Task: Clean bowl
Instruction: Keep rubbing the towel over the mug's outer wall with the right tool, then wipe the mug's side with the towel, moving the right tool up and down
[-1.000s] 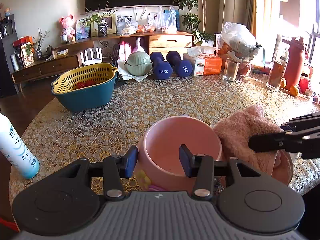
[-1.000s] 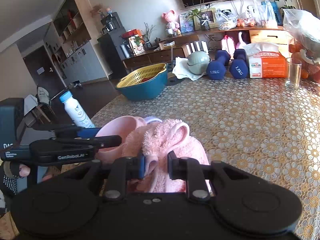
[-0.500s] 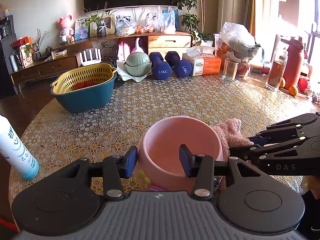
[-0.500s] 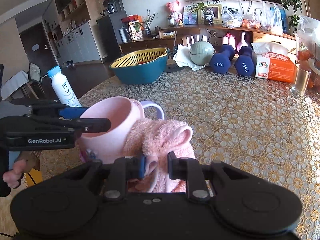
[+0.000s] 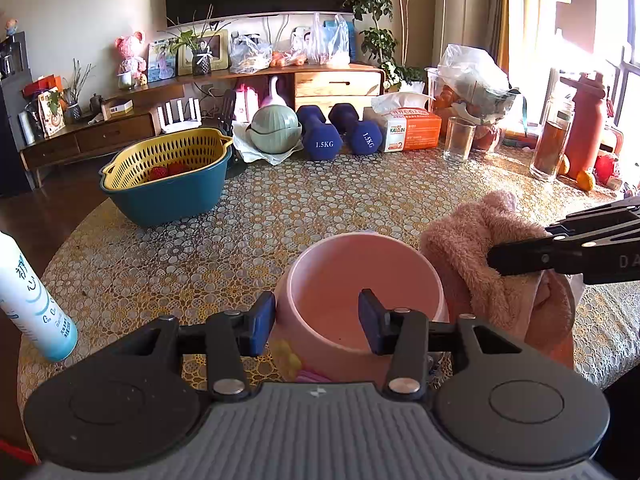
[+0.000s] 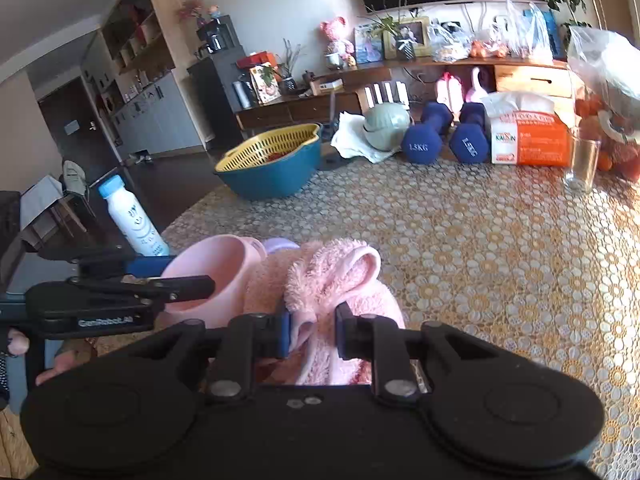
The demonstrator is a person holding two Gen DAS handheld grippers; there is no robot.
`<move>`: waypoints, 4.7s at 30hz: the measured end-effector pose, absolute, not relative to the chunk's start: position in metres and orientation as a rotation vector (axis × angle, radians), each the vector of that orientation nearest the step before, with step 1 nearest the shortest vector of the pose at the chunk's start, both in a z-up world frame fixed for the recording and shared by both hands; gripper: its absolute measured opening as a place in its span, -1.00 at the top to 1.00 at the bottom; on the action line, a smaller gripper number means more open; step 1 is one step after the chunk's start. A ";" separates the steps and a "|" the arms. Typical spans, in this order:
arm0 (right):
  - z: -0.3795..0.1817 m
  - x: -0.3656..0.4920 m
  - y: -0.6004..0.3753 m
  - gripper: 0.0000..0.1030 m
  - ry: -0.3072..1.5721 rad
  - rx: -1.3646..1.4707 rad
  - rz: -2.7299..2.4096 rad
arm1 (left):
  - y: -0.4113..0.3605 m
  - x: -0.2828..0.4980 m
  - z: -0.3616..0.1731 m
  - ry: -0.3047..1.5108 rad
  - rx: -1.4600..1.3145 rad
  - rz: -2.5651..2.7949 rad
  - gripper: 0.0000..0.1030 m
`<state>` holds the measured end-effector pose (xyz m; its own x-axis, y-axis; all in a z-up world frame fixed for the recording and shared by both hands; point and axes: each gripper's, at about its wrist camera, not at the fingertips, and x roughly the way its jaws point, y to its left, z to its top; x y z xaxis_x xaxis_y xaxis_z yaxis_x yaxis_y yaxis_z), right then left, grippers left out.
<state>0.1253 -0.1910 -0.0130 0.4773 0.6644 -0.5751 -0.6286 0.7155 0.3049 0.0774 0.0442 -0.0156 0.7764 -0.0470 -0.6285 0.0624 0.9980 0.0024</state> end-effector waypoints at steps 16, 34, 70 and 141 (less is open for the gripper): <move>-0.015 0.151 -0.145 0.62 0.728 -0.050 0.784 | 0.046 0.079 -0.015 0.680 0.023 -0.074 0.13; -0.031 0.144 -0.166 0.62 0.759 -0.086 0.773 | 0.045 0.080 -0.015 0.683 0.022 -0.073 0.13; -0.036 0.162 -0.148 0.62 0.832 -0.007 0.769 | 0.045 0.081 -0.015 0.683 0.035 -0.079 0.13; -0.012 0.162 -0.195 0.63 0.781 0.095 0.819 | 0.044 0.083 -0.015 0.682 0.031 -0.075 0.12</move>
